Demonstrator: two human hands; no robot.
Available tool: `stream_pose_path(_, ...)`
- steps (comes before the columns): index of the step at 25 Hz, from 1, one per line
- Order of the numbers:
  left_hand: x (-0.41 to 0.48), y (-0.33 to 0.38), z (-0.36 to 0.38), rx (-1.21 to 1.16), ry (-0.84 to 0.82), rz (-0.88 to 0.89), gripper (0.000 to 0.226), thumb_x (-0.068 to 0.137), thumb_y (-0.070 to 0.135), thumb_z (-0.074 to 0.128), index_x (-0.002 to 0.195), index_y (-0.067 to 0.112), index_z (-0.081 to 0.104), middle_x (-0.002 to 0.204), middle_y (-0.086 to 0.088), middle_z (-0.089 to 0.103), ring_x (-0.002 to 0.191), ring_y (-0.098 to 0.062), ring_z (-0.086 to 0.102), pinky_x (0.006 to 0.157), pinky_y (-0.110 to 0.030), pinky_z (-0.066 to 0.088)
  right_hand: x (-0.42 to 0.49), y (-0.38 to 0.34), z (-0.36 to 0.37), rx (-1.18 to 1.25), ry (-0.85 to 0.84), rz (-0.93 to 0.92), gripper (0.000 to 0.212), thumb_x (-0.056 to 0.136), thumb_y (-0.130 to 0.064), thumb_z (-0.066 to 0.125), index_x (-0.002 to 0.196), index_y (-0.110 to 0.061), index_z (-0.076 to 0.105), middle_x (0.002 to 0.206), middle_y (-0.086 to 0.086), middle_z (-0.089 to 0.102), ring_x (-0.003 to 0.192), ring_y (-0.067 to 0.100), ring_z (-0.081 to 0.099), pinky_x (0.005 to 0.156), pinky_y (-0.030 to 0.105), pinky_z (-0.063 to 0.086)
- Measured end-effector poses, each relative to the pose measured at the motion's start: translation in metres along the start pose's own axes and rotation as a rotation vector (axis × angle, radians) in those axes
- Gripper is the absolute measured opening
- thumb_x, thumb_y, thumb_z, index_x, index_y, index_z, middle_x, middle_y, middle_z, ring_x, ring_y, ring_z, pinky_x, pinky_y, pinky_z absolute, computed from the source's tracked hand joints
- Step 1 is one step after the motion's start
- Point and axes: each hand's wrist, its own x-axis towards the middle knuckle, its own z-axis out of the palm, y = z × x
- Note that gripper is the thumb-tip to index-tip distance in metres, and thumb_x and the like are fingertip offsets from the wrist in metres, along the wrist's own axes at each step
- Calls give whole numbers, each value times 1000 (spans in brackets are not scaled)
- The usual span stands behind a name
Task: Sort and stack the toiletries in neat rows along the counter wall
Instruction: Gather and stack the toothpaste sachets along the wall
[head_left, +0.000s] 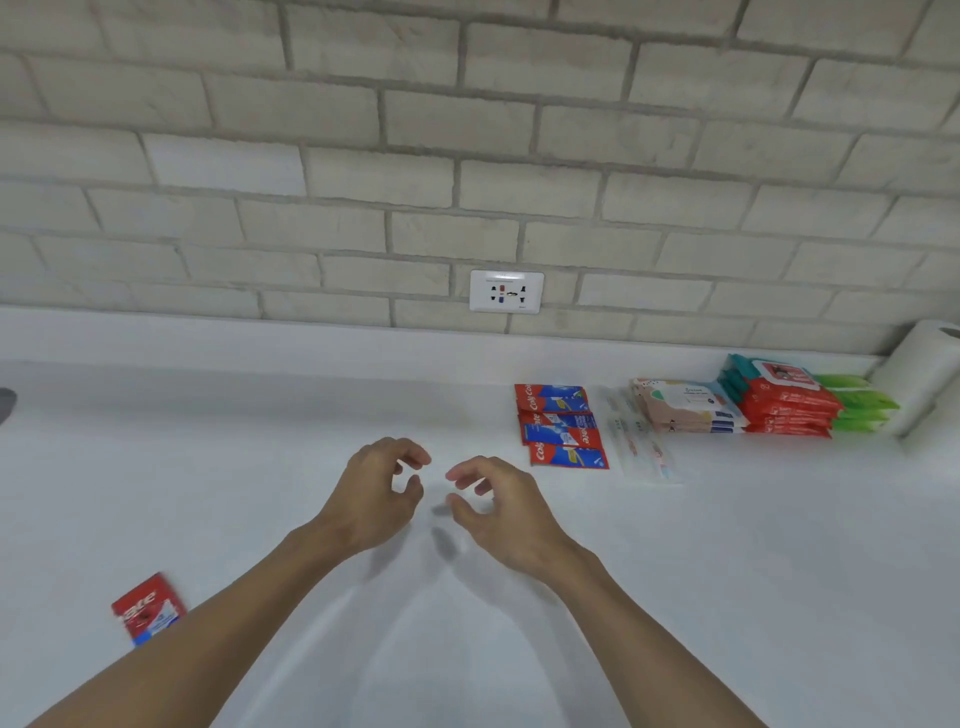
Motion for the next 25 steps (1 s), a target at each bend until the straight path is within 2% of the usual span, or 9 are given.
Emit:
stream_pose_path(3,-31,-31,-33,163,-76,53,23,87,14,58,106,26,62,106,12,62,103,-12,51,83,-20,40,-14,-29,36,-18,-69,0,23,89,-36,64,112,-33,63,110,-13,62,102,7,54,92,25,48)
stream_pose_path(7,-60,-71,-79,349,-215,112,26,90,18,54,113,29,60,115,13,59,110,-13,46,91,-23,43,-33,-57,83,-53,-118,-5,25,89,-40,63,112,-32,63,111,-14,61,101,7,54,92,28,49)
stream_pose_path(12,-83,-116,-130,518,-514,20,36,89,21,55,119,41,53,129,16,49,115,-9,39,97,-25,41,-52,-95,139,-51,-293,-46,28,89,-36,65,116,-29,64,117,-8,61,102,8,57,89,22,48)
stream_pose_path(16,-103,-139,-151,577,-658,-7,50,83,19,61,125,42,47,131,14,45,116,-11,38,97,-28,43,-56,-115,183,-78,-323,-9,36,87,-38,67,119,-24,64,116,-3,62,107,13,57,93,28,48)
stream_pose_path(20,-114,-154,-155,569,-678,-23,57,77,32,72,128,39,48,124,11,45,111,-10,44,94,-25,46,-59,-124,217,-223,-287,90,51,83,-51,66,125,-23,56,121,-1,57,112,19,49,98,32,41)
stream_pose_path(25,-111,-158,-155,491,-640,-19,44,73,34,78,110,41,56,111,12,50,102,-7,50,86,-19,46,-55,-124,227,-224,-234,158,49,81,-46,71,122,-23,58,118,2,60,111,21,52,96,32,42)
